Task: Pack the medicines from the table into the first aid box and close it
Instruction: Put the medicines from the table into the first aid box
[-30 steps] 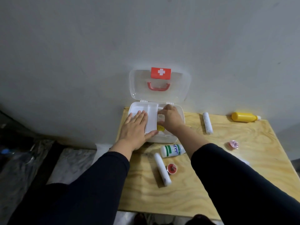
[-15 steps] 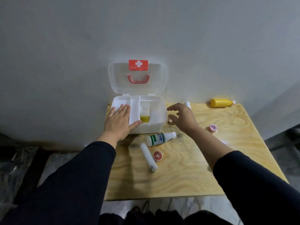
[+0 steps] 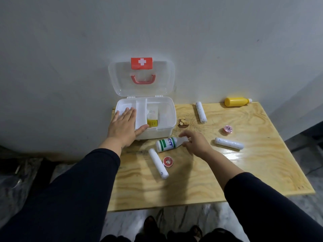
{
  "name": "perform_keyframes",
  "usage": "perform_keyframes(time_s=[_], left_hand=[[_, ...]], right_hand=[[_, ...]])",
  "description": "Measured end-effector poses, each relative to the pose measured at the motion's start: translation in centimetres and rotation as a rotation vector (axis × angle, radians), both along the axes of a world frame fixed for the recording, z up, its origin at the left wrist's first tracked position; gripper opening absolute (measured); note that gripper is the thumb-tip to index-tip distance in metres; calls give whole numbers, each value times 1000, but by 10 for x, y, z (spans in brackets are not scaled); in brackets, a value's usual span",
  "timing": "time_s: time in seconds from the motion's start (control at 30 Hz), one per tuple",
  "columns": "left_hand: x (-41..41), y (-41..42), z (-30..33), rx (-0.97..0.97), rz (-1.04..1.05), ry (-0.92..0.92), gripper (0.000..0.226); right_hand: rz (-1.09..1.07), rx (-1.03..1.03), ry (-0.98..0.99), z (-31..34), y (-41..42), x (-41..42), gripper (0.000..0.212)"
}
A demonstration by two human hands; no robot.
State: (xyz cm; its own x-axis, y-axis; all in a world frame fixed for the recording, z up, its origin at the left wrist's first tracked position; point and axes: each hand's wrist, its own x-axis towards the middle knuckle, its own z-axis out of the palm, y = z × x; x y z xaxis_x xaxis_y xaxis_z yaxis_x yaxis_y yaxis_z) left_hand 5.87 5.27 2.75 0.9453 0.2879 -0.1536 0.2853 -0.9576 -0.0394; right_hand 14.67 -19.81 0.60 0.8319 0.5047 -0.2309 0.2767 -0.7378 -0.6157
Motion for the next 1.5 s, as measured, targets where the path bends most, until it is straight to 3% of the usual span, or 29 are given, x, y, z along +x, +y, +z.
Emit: perform_keyframes(time_s=[0.13, 0.3, 0.67, 0.83, 1.1, 1.23, 1.5], left_hand=[[0, 1, 0, 5, -1, 8, 100], [0, 0, -1, -15, -2, 13, 99], [1, 0, 3, -59, -5, 10, 104], [2, 2, 1, -36, -3, -8, 107], [2, 1, 2, -77, -2, -20, 106], [3, 0, 2, -86, -2, -13, 91], [1, -1, 12, -161, 34, 11, 89]], right_hand=[[-56, 100, 68, 15, -8, 5, 31], [-321, 484, 242, 38, -10, 16, 31], [-377, 559, -105, 116, 14, 39, 18], [-318, 641, -122, 134, 54, 44, 19], [-235, 510, -115, 86, 94, 40, 18], [-205, 393, -91, 62, 99, 38, 19], [-104, 216, -148, 70, 99, 44, 30]])
